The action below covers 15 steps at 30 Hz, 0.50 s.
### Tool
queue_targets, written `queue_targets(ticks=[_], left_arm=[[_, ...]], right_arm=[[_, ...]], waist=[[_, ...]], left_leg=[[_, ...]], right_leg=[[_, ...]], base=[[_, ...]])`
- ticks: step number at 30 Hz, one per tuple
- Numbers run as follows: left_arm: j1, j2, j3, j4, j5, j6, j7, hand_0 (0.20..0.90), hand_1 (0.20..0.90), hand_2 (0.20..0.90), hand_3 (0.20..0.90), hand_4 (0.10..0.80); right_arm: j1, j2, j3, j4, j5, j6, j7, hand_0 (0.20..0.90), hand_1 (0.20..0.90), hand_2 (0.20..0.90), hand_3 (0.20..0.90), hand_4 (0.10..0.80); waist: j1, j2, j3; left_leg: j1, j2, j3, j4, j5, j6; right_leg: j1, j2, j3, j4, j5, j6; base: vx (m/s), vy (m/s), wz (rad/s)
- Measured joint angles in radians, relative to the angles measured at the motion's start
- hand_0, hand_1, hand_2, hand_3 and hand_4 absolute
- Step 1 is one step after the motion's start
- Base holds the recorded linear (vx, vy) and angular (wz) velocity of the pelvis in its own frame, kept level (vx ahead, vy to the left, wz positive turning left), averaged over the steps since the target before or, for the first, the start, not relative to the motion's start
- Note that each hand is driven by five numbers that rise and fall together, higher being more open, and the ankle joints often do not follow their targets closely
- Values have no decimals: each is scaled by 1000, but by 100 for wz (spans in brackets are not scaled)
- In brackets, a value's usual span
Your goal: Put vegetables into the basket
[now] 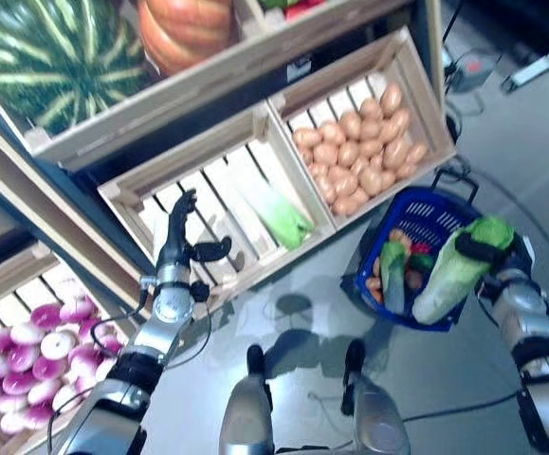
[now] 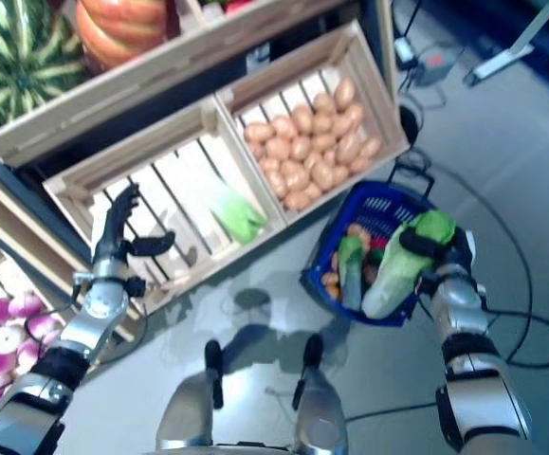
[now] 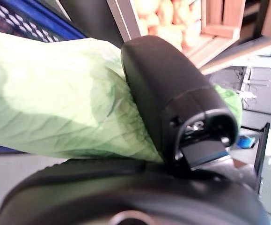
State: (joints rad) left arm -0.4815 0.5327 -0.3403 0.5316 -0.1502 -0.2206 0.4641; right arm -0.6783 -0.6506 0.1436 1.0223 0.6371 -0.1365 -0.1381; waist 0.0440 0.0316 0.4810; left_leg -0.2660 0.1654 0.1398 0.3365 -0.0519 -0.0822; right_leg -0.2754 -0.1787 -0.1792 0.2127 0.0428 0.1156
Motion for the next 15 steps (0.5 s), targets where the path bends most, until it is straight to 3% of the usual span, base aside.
queue_targets(ticks=[3, 7, 9, 10, 15], left_arm=[[-54, 6, -42, -2, -1, -17, 7, 900, 900, 900, 900, 800], [-62, 7, -52, -1, -2, -18, 9, 900, 900, 900, 900, 800], [-66, 16, -59, 1, -3, -18, 14, 900, 900, 900, 900, 800], [-75, 30, -76, 1, -3, -20, 14, 900, 900, 900, 900, 800], [-76, 41, -87, 1, -4, -38, 20, 900, 900, 900, 900, 800]], right_arm=[[-93, -2, 14, 46, 0, 0, -1, 300, 300, 300, 300, 400], [-109, -9, 25, 83, 0, 1, -2, 300, 300, 300, 300, 400], [-116, -19, 30, 94, 0, 2, -2, 300, 300, 300, 300, 400], [-130, -28, 30, 116, 0, 2, -3, 300, 300, 300, 300, 400], [-178, -73, 28, 144, -1, 5, -24, 300, 300, 300, 300, 400]], waist=[[-4, 5, 17], [-12, 7, 25], [-15, 10, 30], [-13, 8, 32], [-19, 20, 40]], left_leg=[[-140, -4, 0, 202, -87, 31], [-236, -9, -9, 412, -190, 55], [-269, -9, -12, 472, -212, 58], [-298, -11, -14, 532, -239, 59], [-422, -9, -31, 731, -317, 54]], right_leg=[[-152, -66, -2, 219, -74, 9], [-249, -137, -4, 440, -171, 22], [-279, -156, -1, 517, -207, 7], [-312, -174, 5, 580, -239, 23], [-451, -207, 54, 792, -326, 26]], base=[[-89, 72, -2], [-28, 23, 8], [-25, 19, 16], [50, 22, 16], [0, 23, 5]])
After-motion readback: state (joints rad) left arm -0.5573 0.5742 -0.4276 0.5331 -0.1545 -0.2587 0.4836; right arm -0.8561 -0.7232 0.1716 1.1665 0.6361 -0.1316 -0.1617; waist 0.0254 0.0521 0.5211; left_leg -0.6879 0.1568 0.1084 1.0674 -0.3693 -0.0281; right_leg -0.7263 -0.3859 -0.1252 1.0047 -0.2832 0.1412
